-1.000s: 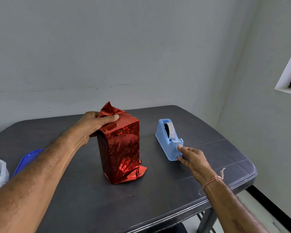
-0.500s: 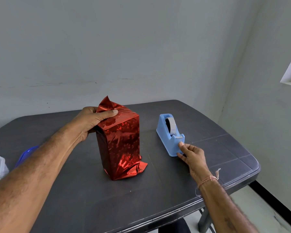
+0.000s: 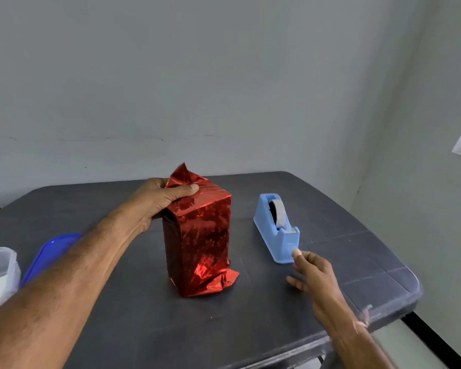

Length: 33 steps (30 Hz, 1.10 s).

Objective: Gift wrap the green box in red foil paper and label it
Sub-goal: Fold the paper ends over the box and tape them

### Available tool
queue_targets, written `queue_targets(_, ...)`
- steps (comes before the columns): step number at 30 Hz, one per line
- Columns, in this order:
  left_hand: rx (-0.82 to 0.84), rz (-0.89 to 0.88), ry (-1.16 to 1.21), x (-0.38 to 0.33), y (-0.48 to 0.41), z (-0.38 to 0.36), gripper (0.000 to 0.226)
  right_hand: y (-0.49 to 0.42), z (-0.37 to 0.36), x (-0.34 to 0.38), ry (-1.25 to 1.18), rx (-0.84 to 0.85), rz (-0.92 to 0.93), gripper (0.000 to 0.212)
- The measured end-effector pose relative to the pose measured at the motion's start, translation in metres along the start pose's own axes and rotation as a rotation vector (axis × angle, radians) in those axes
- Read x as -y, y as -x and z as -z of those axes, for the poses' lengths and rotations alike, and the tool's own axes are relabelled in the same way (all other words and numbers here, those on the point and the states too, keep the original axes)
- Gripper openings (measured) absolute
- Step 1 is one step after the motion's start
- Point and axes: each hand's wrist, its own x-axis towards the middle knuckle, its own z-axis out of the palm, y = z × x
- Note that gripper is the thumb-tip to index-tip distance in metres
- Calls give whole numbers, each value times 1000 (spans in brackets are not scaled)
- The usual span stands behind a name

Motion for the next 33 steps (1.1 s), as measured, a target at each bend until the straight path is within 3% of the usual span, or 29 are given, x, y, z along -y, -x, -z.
queue_targets(6, 3, -23, 20, 4, -3, 0, 21, 15, -40, 140, 458, 525, 380, 31)
queue_targets(9, -1, -25, 2, 6, -3, 3, 33, 4, -80, 197, 740, 731, 532, 30)
queue_targets(13, 16, -8, -11, 5, -3, 4, 39, -17, -125, 232, 1073, 944, 564, 26)
queue_targets(18, 21, -13, -22, 7, -6, 4, 44, -44, -158, 243, 1399, 1022, 588, 32)
queue_targets(22, 17, -16, -20, 6, -5, 2, 39, -50, -170, 243, 1468, 1052, 573, 36)
queue_targets(26, 21, -12, -2, 4, -3, 2, 38, -49, -178, 240, 1598, 979, 626, 25)
queue_targets(32, 26, -24, -2, 2, 0, 0, 29, -42, -185, 236, 1729, 834, 667, 35)
queue_targets(33, 30, -27, -8, 2, -1, -1, 29, -86, -185, 227, 1787, 817, 641, 35)
